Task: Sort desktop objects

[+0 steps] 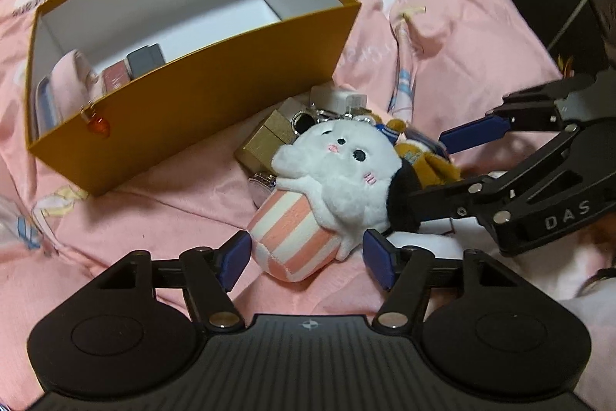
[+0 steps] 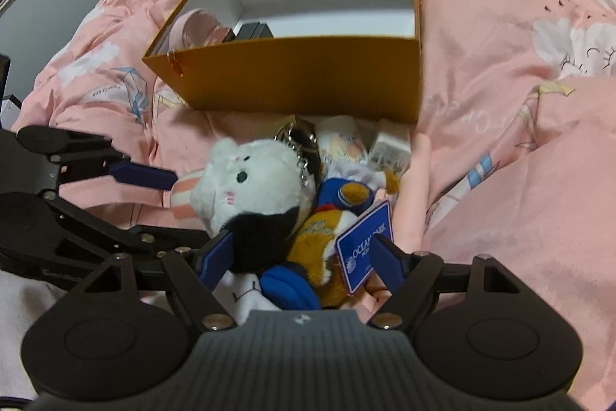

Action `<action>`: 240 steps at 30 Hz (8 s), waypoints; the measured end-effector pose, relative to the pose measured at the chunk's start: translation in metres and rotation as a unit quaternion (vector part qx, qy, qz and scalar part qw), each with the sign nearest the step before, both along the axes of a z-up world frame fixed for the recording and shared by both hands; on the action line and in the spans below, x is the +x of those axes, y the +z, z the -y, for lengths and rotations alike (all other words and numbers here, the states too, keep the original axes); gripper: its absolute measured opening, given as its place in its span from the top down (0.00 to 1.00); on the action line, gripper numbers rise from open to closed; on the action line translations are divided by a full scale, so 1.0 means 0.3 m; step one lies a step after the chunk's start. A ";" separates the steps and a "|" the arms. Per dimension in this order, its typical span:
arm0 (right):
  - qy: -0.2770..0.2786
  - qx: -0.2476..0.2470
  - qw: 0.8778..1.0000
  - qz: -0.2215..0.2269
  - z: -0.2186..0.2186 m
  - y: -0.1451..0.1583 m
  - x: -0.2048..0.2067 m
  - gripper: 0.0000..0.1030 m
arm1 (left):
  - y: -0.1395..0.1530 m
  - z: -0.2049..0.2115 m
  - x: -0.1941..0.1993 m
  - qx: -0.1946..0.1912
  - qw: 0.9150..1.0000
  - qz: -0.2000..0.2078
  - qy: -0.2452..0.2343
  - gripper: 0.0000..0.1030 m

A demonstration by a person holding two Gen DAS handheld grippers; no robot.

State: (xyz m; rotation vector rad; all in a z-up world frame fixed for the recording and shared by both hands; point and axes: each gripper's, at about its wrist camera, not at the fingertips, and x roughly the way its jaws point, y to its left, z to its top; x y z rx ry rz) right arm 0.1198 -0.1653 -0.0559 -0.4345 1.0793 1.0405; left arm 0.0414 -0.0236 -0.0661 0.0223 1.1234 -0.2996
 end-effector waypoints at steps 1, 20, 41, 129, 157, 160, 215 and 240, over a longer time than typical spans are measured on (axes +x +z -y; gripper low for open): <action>0.002 -0.003 1.000 -0.002 0.001 -0.003 0.001 0.24 | -0.005 0.007 0.004 0.006 1.000 0.000 -0.007 0.25; -0.021 -0.008 1.000 -0.016 0.007 -0.026 0.084 0.60 | -0.038 0.039 0.036 0.019 0.999 0.018 -0.021 0.34; 0.008 0.089 0.996 0.013 -0.041 0.231 0.063 1.00 | 0.065 -0.325 -0.085 -0.055 0.972 -0.002 0.229 0.35; 0.030 -0.011 0.999 0.030 -0.127 -0.071 0.088 0.68 | 0.070 -0.046 0.081 -0.033 0.993 -0.008 0.117 0.62; 0.079 0.018 0.996 0.044 -0.277 -0.086 0.064 0.63 | -0.140 -0.158 0.126 -0.081 0.974 -0.082 0.196 0.82; 0.061 0.023 0.998 0.019 -0.303 -0.091 0.093 0.53 | -0.140 -0.158 0.113 -0.084 0.976 -0.071 0.190 0.83; -0.019 0.141 0.990 -0.006 -0.166 0.228 0.113 0.55 | 0.204 -0.211 0.037 -0.135 0.965 0.094 0.205 0.85; -0.069 0.158 0.985 0.013 -0.387 0.191 0.284 0.55 | 0.214 -0.310 0.305 -0.108 0.961 0.116 0.228 0.85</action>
